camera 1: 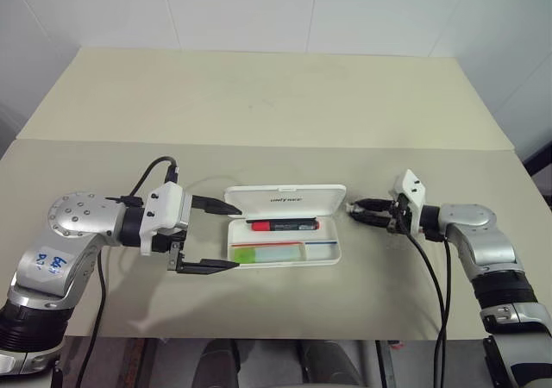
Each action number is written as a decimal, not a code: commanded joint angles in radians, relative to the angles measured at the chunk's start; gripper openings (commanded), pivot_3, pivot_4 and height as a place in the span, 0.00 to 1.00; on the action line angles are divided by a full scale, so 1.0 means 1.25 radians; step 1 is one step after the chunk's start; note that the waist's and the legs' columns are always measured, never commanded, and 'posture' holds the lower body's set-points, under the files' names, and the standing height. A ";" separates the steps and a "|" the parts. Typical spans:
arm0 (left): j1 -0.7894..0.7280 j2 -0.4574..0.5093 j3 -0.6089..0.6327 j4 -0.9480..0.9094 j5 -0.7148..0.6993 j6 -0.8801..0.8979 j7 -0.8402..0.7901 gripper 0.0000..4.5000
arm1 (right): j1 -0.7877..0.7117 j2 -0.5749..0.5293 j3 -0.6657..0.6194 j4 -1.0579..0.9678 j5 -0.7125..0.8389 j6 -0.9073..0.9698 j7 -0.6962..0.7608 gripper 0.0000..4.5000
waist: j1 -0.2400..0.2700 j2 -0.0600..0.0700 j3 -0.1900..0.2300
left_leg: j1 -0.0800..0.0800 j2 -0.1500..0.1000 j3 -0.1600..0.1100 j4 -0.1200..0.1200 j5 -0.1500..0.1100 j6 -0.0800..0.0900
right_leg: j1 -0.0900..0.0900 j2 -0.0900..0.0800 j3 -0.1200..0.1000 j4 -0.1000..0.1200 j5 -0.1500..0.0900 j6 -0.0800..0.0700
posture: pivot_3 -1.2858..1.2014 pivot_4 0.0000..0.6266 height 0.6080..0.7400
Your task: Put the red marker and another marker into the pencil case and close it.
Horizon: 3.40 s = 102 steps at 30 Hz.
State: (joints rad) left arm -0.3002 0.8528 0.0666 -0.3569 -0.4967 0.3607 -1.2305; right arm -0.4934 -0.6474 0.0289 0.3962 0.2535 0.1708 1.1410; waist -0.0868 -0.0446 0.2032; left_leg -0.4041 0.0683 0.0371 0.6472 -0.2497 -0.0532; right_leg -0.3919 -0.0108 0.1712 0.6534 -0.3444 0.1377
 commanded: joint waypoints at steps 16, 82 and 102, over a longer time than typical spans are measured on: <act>-0.019 -0.042 0.032 0.088 -0.030 -0.094 -0.029 1.00 | -0.014 -0.084 -0.145 -0.213 0.114 0.049 -0.016 0.09 | -0.005 0.000 0.000 | 0.000 0.000 0.000 0.000 0.000 0.000 | 0.000 0.000 0.000 0.000 0.000 0.000 | 0.52 0.24 1.00; -0.109 -0.055 0.008 0.319 0.112 -0.168 0.098 0.80 | 0.202 -0.121 -0.139 -0.482 0.340 0.149 0.192 1.00 | 0.003 0.000 0.000 | -0.001 0.001 -0.001 0.000 -0.001 0.000 | 0.000 0.000 -0.001 -0.001 -0.001 -0.001 | 0.52 0.24 1.00; -0.439 -0.146 -0.098 0.797 0.236 -0.416 -0.056 0.00 | 0.188 -0.082 -0.251 -0.421 0.423 0.130 0.174 1.00 | 0.006 0.000 0.000 | -0.001 0.000 -0.001 0.000 -0.001 0.000 | -0.001 0.001 -0.001 -0.001 -0.001 0.000 | 0.52 0.24 1.00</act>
State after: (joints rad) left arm -0.8138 0.6748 -0.0510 0.6031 -0.2204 -0.1113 -1.2810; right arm -0.2405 -0.7660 -0.2280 -0.1317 0.7204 0.3427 1.3537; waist -0.0790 -0.0442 0.2036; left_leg -0.4057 0.0683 0.0363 0.6468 -0.2511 -0.0536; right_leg -0.3927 -0.0101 0.1695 0.6526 -0.3450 0.1373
